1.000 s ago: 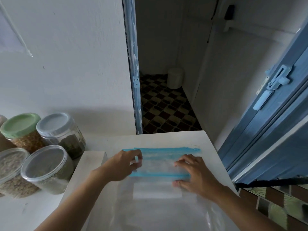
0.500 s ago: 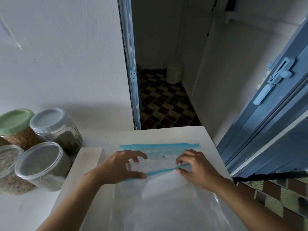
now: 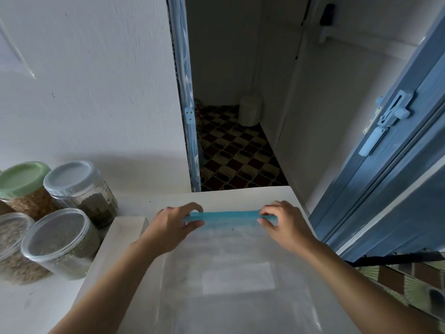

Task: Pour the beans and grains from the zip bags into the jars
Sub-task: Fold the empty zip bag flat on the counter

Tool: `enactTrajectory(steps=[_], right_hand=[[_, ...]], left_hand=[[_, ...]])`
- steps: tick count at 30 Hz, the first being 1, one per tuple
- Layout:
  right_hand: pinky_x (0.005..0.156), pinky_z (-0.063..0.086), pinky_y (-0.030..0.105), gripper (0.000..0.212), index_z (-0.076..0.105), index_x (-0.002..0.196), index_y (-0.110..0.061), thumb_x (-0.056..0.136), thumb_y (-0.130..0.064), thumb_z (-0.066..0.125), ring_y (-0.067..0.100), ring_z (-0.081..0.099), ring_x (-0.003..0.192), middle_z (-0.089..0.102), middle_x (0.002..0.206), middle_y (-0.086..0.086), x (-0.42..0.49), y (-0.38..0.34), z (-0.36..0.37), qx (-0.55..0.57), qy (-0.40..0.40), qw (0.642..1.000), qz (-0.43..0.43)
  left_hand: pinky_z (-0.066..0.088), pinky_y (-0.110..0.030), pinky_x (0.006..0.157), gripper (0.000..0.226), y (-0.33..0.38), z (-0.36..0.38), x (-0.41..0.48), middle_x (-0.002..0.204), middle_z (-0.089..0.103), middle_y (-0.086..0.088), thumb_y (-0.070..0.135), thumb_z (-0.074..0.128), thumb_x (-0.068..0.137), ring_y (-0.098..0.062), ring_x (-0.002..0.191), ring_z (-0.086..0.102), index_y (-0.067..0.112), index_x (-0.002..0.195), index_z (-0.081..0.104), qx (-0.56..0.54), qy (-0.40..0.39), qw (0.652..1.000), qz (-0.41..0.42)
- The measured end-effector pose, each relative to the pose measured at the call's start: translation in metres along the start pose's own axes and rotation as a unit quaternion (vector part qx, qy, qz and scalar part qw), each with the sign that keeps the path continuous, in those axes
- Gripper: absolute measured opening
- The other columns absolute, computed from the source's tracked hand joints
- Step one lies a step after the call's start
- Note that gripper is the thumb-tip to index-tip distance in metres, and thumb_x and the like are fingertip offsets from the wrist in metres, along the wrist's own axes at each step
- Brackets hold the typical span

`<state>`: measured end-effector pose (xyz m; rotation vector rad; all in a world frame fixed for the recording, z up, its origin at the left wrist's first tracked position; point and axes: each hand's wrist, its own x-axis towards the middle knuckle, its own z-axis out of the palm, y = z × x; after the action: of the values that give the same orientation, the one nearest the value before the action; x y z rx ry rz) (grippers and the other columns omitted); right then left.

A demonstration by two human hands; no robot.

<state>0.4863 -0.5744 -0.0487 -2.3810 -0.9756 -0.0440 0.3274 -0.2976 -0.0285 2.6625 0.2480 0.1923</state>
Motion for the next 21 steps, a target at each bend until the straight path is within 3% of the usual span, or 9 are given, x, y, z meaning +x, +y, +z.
enactTrajectory(steps=[3,6,8,11,13,15,17,19,21], right_hand=[[0.088,0.047,0.042,0.017,0.075,0.104,-0.021,0.087,-0.023,0.077,0.02,0.06,0.118,0.066,0.121,-0.005,0.012,0.01,0.009,-0.086,-0.02,0.996,-0.028],[0.098,0.044,0.04,0.023,0.066,0.117,-0.023,0.095,-0.025,0.068,0.018,0.062,0.115,0.067,0.12,-0.008,0.016,0.009,0.013,-0.088,-0.075,0.993,-0.021],[0.094,0.045,0.037,0.03,0.062,0.127,-0.025,0.097,-0.026,0.066,0.016,0.06,0.109,0.066,0.117,-0.009,0.014,0.009,0.015,-0.077,-0.071,0.994,-0.018],[0.096,0.048,0.033,0.037,0.066,0.131,-0.022,0.094,-0.028,0.071,0.012,0.053,0.11,0.062,0.114,-0.008,0.008,0.014,0.018,-0.026,-0.056,0.998,-0.019],[0.096,0.045,0.021,0.034,0.072,0.124,-0.02,0.092,-0.031,0.074,0.01,0.05,0.111,0.058,0.114,-0.009,0.0,0.018,0.02,0.02,-0.046,0.999,0.003],[0.097,0.037,0.008,0.04,0.068,0.129,-0.02,0.092,-0.037,0.072,0.011,0.048,0.122,0.053,0.125,-0.006,-0.009,0.017,0.023,0.052,-0.022,0.997,0.046],[0.103,0.039,0.016,0.054,0.058,0.141,-0.02,0.093,-0.043,0.068,0.015,0.045,0.13,0.05,0.137,-0.001,-0.017,0.016,0.027,0.058,0.019,0.995,0.076],[0.1,0.041,0.024,0.061,0.049,0.146,-0.018,0.094,-0.042,0.068,0.013,0.044,0.129,0.048,0.138,-0.005,-0.023,0.011,0.028,0.081,0.06,0.988,0.12],[0.099,0.036,0.015,0.062,0.045,0.149,-0.017,0.095,-0.036,0.068,0.006,0.041,0.125,0.045,0.136,-0.009,-0.026,0.004,0.03,0.133,0.061,0.978,0.152]], left_hand=[[0.037,-0.04,0.095,0.043,0.002,0.011,0.01,0.13,0.059,0.007,0.049,0.056,0.1,-0.017,0.119,0.054,0.038,0.141,0.055,0.139,0.001,0.99,0.011],[0.027,-0.044,0.103,0.049,0.006,0.018,0.016,0.147,0.049,0.01,0.049,0.047,0.104,-0.017,0.137,0.041,0.036,0.151,0.045,0.18,-0.034,0.983,0.019],[0.026,-0.041,0.1,0.043,0.005,0.02,0.016,0.143,0.053,0.012,0.045,0.047,0.105,-0.015,0.132,0.045,0.037,0.147,0.048,0.165,-0.052,0.985,0.02],[0.038,-0.037,0.101,0.035,-0.004,0.02,0.011,0.133,0.058,0.014,0.04,0.053,0.103,-0.013,0.121,0.054,0.04,0.139,0.056,0.11,-0.057,0.992,0.018],[0.041,-0.037,0.103,0.038,-0.007,0.02,0.004,0.134,0.057,0.013,0.041,0.057,0.101,-0.015,0.124,0.055,0.043,0.139,0.057,0.076,-0.042,0.996,-0.001],[0.033,-0.042,0.112,0.05,-0.006,0.021,-0.006,0.145,0.048,0.005,0.047,0.06,0.098,-0.021,0.137,0.046,0.043,0.147,0.049,0.08,-0.006,0.995,-0.057],[0.032,-0.049,0.117,0.068,-0.003,0.023,-0.016,0.154,0.039,-0.008,0.05,0.063,0.095,-0.03,0.141,0.041,0.036,0.156,0.036,0.072,0.03,0.989,-0.123],[0.043,-0.05,0.114,0.08,0.003,0.025,-0.023,0.155,0.034,-0.016,0.047,0.068,0.093,-0.033,0.135,0.048,0.029,0.159,0.027,-0.013,0.031,0.983,-0.182],[0.047,-0.044,0.109,0.081,0.007,0.031,-0.027,0.148,0.042,-0.018,0.034,0.072,0.092,-0.03,0.126,0.054,0.023,0.159,0.027,-0.103,0.039,0.972,-0.208]])
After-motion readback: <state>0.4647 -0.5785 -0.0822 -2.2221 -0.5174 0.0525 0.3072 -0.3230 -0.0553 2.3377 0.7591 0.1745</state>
